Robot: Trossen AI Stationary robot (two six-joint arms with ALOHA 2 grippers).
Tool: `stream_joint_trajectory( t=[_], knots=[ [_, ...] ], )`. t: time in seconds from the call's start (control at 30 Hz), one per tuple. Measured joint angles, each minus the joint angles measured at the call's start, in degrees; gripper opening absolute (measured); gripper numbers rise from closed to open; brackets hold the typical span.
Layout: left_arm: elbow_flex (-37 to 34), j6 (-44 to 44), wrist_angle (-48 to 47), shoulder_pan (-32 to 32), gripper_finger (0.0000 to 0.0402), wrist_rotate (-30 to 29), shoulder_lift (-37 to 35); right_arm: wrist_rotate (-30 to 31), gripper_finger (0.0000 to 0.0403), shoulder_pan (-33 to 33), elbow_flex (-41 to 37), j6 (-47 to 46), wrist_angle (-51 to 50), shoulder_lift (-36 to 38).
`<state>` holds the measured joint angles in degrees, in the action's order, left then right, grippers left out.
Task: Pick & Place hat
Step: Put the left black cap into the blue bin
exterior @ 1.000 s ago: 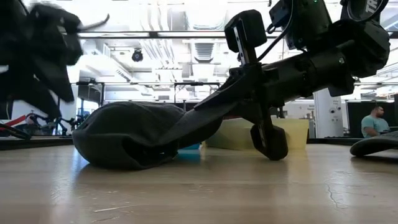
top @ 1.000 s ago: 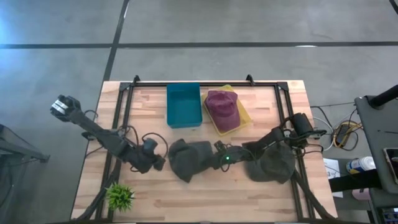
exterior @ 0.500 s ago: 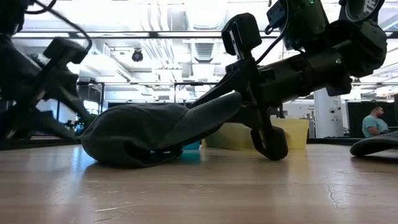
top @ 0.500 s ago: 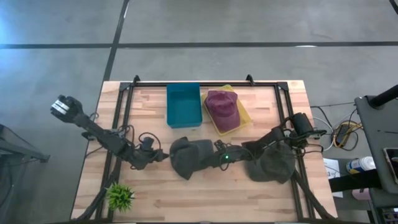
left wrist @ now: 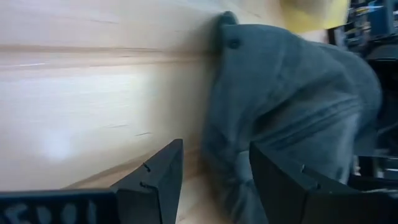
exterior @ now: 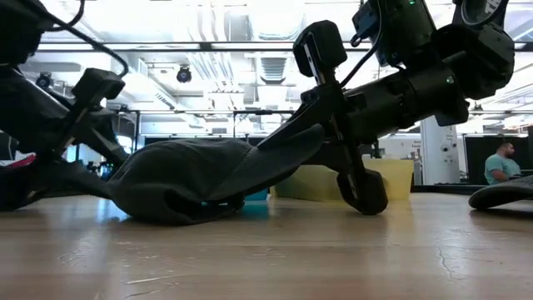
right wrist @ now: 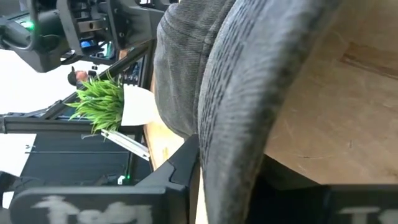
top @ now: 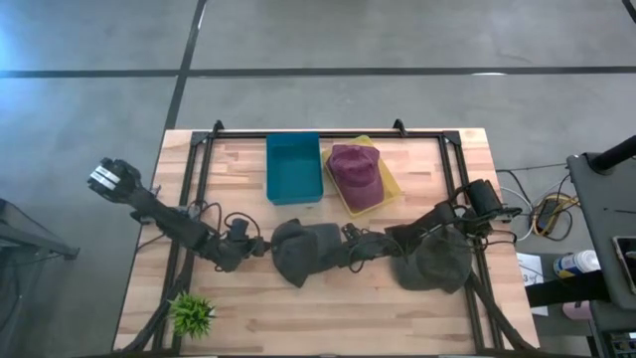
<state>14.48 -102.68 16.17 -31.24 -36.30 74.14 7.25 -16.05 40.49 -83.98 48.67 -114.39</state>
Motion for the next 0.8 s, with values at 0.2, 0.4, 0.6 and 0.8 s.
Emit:
stream_joint_trajectory(
  t=[0.2,0.4,0.6,0.8],
  knots=[
    [0.8,4.8,10.3,0.9,0.0178,-1.1,7.0,-0.1,0.0075,0.0,0.7,0.0,-0.9,-0.1],
    [3.4,6.7,10.4,0.9,0.0178,-0.8,10.7,-0.4,0.0075,0.2,0.8,-0.1,-1.2,-0.1],
    [5.0,11.4,10.2,0.9,0.0178,1.7,11.6,-0.9,0.0075,0.4,1.2,0.0,-2.1,-0.1],
    [5.0,15.3,12.3,0.9,0.0132,2.2,10.6,-1.7,0.0075,0.5,1.4,1.9,-2.4,-0.1]
  ],
)
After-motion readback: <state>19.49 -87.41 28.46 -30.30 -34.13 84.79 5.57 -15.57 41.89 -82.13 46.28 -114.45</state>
